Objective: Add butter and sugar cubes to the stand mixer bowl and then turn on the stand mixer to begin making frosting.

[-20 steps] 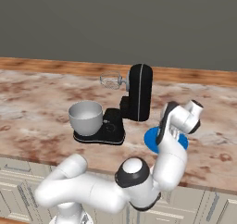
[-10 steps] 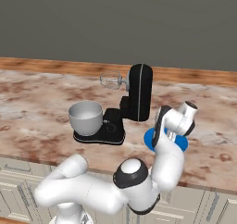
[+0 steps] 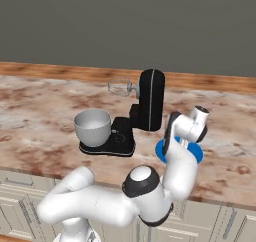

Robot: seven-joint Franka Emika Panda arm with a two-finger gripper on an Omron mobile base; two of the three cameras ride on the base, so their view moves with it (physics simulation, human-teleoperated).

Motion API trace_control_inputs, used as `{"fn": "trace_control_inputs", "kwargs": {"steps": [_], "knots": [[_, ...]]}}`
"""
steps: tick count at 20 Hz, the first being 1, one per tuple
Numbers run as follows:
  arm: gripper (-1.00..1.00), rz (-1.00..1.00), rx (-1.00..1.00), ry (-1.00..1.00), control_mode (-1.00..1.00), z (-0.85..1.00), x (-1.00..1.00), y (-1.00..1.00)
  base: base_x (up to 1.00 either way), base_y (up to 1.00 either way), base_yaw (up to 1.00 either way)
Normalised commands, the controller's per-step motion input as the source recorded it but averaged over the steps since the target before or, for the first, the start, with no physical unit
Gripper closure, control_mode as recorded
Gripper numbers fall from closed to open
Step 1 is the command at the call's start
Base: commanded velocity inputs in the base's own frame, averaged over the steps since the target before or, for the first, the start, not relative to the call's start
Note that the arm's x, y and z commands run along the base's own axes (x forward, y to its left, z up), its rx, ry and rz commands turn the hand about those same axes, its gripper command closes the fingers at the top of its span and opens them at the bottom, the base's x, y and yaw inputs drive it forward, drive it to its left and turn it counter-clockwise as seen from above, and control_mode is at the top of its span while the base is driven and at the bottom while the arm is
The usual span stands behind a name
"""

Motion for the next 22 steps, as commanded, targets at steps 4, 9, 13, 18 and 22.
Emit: {"fn": "trace_control_inputs", "kwargs": {"steps": [4, 9, 13, 18, 22], "knots": [[1.0, -0.04, -0.01, 0.01, -1.0, -0.1, -0.1, 0.0, 0.0, 0.0, 0.0], [1.0, -0.11, 0.0, -0.03, -1.0, 0.32, -0.5, 0.0, 0.0, 0.0, 0.0], [1.0, -0.13, 0.0, -0.12, -1.0, 0.96, -0.65, 0.0, 0.0, 0.0, 0.0], [1.0, -0.15, 0.0, -0.08, -1.0, 0.78, -0.72, 0.04, 0.0, 0.0, 0.0], [1.0, -0.18, 0.0, 0.0, -1.0, 0.41, -1.0, 0.36, 0.0, 0.0, 0.0]]}}
